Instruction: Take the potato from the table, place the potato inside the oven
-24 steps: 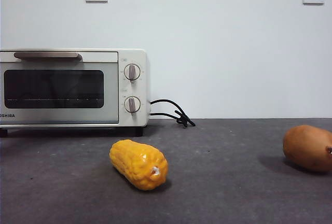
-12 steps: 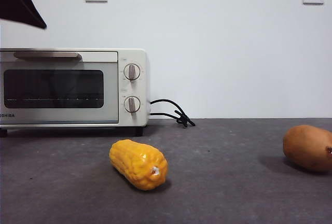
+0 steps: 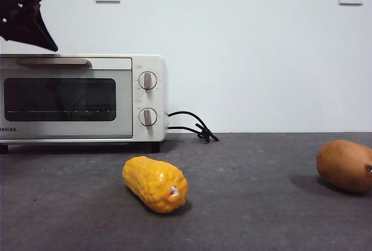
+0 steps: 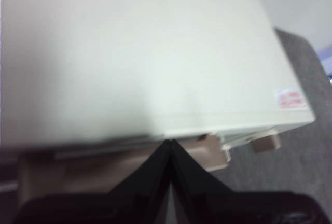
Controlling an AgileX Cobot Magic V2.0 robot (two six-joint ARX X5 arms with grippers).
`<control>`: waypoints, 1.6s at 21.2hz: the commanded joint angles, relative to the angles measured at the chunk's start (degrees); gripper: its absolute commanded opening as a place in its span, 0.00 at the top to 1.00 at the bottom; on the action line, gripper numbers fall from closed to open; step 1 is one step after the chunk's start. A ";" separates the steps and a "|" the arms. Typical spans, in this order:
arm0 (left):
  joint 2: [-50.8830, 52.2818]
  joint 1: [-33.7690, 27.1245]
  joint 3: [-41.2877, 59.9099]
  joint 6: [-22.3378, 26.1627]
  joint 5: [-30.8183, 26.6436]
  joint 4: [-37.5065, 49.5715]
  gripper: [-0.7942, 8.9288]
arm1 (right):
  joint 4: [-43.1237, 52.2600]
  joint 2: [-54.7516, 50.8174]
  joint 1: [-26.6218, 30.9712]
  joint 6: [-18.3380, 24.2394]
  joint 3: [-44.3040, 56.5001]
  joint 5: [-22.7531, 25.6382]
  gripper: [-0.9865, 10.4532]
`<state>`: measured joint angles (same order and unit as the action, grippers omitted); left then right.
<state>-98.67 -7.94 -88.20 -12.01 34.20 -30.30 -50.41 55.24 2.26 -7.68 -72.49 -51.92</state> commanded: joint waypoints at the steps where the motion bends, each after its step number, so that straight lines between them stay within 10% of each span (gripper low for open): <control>1: -0.87 -0.28 -0.09 2.56 -0.87 -1.86 0.92 | -0.11 -0.02 -0.04 0.46 -0.13 -0.22 0.91; 34: -0.87 -0.22 -0.07 15.23 -13.29 -18.56 0.92 | -2.45 -0.02 -0.04 2.82 -0.13 -0.20 0.91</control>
<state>-97.23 -8.10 -89.93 1.26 23.05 -47.00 -52.95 55.22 2.26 -6.04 -72.49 -51.90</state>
